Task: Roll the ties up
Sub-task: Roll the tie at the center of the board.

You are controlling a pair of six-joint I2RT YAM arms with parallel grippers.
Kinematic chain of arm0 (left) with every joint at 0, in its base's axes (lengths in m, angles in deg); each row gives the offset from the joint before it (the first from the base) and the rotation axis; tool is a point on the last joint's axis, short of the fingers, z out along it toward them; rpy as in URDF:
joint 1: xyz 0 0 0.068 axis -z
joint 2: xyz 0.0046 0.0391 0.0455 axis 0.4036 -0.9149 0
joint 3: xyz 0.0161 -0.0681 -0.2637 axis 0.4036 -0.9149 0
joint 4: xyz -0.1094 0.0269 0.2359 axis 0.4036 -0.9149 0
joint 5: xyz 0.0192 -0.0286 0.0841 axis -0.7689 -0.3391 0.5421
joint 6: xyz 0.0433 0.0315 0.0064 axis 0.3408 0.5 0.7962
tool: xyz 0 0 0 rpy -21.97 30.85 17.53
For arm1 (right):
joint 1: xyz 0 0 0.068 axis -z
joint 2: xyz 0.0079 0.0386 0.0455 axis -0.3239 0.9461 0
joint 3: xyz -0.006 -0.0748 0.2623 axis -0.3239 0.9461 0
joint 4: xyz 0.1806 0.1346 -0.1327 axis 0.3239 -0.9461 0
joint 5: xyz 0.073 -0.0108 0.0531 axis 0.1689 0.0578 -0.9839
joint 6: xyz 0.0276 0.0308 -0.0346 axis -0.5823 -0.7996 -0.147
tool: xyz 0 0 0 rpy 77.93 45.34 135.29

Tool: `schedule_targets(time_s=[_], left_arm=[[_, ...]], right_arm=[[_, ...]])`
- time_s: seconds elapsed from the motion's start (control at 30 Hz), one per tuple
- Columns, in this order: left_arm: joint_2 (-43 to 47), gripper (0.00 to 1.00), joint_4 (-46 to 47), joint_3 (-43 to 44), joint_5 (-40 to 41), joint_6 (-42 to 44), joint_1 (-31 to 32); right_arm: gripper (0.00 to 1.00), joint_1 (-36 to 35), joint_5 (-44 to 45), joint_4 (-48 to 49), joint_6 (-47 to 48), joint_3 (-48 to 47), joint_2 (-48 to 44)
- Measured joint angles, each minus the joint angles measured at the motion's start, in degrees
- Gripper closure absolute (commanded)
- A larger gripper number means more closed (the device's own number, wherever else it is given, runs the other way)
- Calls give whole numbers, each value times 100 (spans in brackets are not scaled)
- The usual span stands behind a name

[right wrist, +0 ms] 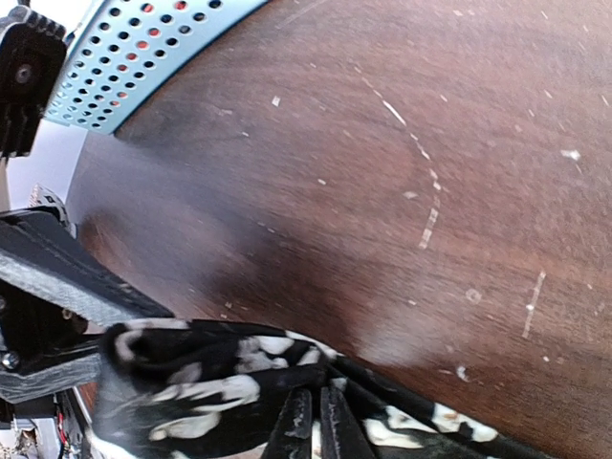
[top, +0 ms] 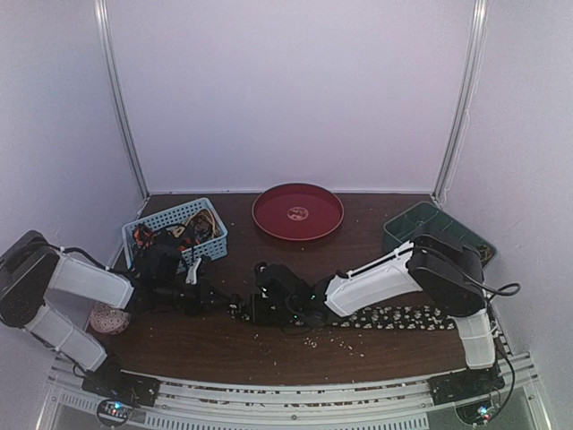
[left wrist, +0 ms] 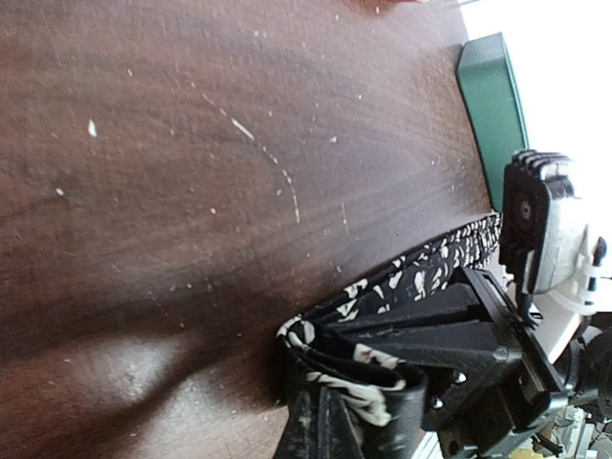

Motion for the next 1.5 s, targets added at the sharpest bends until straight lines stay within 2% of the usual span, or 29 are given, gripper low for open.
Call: schedule_targets(time_s=[0.27,0.53,0.9,1.07,1.5], left_arm=[[-98,98,-50,109,144,-96,278],[-190,97,-173,391,356,-111,466],[-586,98,-190,739,507,-129,859],[-870,99,-170,841,529,-131,960],[-1182,99,-35,964,555,-129,1051]], right_arm=[[95,74,-35,234,-44,273,-94],[89,151,153,245,-33,796,-581],[74,153,697,188,15,1274,-1438],[70,153,758,190,2,1309,-1521],[77,144,599,-63,2,1198,-1213]])
